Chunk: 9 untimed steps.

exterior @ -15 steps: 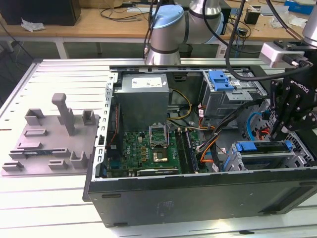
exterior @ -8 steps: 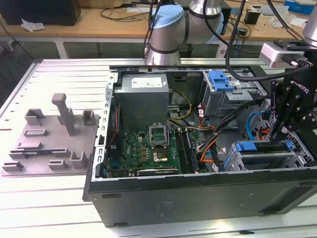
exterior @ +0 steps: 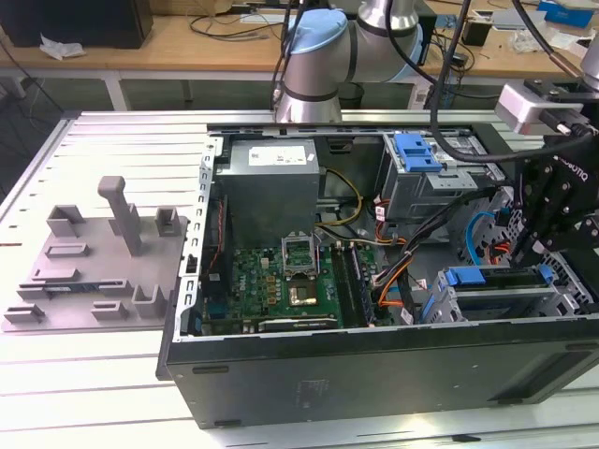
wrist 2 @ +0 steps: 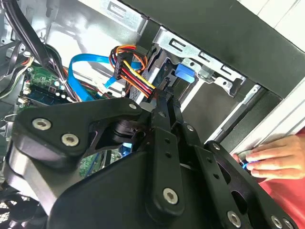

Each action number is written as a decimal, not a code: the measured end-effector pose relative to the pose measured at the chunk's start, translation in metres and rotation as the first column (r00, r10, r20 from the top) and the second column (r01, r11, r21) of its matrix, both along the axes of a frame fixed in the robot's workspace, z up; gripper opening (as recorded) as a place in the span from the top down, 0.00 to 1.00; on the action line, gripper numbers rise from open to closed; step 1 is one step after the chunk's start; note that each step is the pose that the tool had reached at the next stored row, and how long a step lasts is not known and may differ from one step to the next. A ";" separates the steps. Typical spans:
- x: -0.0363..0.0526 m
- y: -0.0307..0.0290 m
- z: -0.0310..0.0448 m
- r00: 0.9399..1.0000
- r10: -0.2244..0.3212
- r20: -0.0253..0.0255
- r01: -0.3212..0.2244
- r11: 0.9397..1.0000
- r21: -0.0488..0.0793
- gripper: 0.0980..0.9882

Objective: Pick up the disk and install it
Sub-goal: 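Insert the first disk wire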

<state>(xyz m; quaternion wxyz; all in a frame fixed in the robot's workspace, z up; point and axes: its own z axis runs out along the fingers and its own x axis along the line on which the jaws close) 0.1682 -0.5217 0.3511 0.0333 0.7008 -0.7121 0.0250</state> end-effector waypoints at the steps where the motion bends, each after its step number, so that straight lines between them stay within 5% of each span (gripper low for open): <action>1: 0.0000 -0.0020 0.0001 1.000 0.000 0.000 0.000 1.000 0.012 0.92; 9: 0.0000 -0.0034 0.0000 1.000 0.000 0.000 0.000 1.000 0.019 0.92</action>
